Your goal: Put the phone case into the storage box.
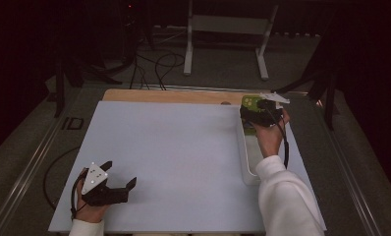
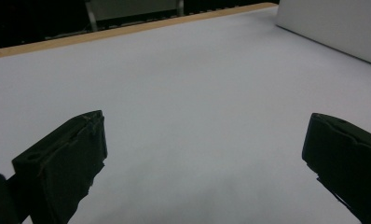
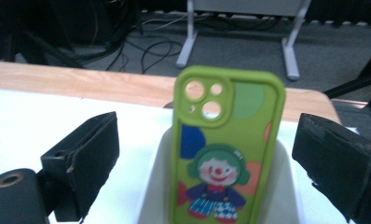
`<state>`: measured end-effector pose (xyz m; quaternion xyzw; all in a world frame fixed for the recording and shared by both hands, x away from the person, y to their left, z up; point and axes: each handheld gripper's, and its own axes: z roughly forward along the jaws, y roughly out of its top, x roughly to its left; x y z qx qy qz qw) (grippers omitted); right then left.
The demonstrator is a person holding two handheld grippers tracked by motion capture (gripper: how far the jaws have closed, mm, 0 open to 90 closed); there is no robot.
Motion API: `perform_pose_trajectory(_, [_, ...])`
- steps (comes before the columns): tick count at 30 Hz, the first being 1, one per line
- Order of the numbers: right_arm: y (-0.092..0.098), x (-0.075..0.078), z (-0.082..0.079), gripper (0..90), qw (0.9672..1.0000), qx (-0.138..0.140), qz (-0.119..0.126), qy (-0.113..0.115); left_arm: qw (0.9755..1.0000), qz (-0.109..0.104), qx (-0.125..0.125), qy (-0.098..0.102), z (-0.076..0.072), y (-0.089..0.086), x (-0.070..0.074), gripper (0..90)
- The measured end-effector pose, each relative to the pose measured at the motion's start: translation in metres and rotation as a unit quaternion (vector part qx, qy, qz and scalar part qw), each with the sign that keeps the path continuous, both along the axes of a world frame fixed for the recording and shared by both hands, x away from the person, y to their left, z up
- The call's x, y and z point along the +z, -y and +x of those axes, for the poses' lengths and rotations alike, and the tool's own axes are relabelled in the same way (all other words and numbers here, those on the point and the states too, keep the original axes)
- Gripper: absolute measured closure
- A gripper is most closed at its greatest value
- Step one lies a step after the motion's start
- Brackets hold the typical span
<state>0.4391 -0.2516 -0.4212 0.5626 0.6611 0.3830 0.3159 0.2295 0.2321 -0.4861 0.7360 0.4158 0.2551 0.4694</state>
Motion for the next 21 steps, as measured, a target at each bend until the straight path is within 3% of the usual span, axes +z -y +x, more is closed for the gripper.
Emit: perform_pose_trajectory(21, [-0.006,0.005,-0.043,7.1,0.9974,0.071,0.013,0.000,1.0000,-0.002,0.004,0.002,-0.001,-0.001,0.001,0.3])
